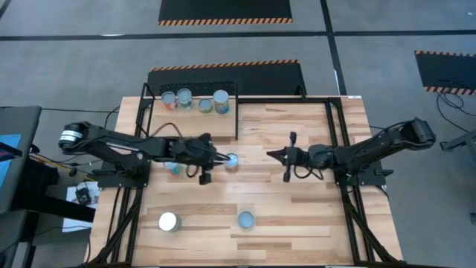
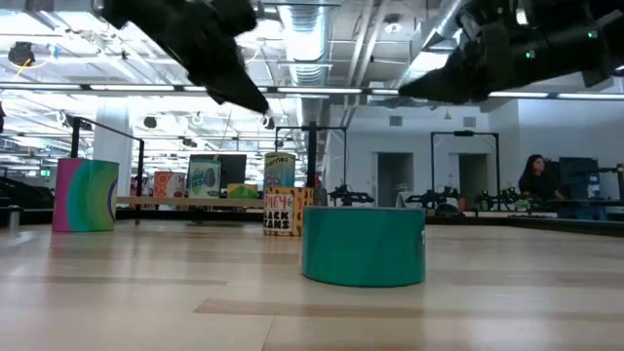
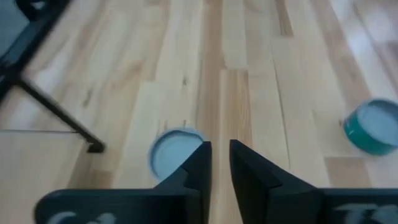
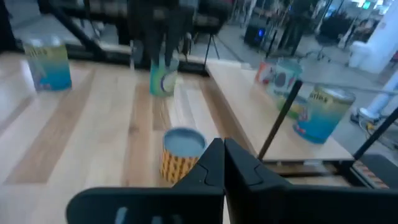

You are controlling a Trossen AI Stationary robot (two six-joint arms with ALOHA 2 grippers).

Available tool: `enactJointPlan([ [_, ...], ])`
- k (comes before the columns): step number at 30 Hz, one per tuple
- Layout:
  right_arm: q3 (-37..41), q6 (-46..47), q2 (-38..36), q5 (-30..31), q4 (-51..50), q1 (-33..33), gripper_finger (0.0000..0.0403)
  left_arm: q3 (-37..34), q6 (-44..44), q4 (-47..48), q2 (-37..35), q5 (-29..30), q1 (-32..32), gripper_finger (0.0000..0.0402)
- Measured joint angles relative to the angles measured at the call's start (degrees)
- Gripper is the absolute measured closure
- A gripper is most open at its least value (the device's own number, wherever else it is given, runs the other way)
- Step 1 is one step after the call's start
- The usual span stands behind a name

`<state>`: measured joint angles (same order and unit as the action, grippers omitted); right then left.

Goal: Pick and place cans onto a shelf
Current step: Put the canned spicy black beans on the shelf

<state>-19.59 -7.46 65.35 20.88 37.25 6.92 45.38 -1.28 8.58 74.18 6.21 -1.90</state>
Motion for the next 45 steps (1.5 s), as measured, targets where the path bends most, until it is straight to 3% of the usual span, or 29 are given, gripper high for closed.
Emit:
enactJointPlan([
  [8, 1.69, -1.41, -3.04, 0.00, 3.40, -0.36, 0.0385, 6.01, 5.53, 0.28, 14.09, 0.26, -0.38, 0.0303],
  [15, 1.78, -1.18, -4.24, -0.01, 0.50, 0.28, 0.0386, 12.10, 8.81, 3.24, 22.90, 4.74, -0.38, 0.0290],
  [31, 1.72, -0.02, -4.25, 0.05, 0.91, 0.55, 0.0388, 13.45, 9.79, 7.58, 25.43, 5.16, 0.01, 0.0290],
  [35, 1.72, 0.00, -4.25, 0.05, 0.91, 0.55, 0.0389, 13.43, 9.72, 9.42, 25.41, 7.58, -0.09, 0.0317],
  [40, 1.72, 0.11, -4.23, 0.07, 0.91, 0.55, 0.0384, 13.45, 9.60, 9.74, 25.36, 8.20, -0.05, 0.0388],
  [45, 1.72, 0.11, -4.22, 0.07, 0.91, 0.55, 0.0389, 13.43, 6.99, 10.66, 24.73, 8.06, -0.05, 0.0397],
])
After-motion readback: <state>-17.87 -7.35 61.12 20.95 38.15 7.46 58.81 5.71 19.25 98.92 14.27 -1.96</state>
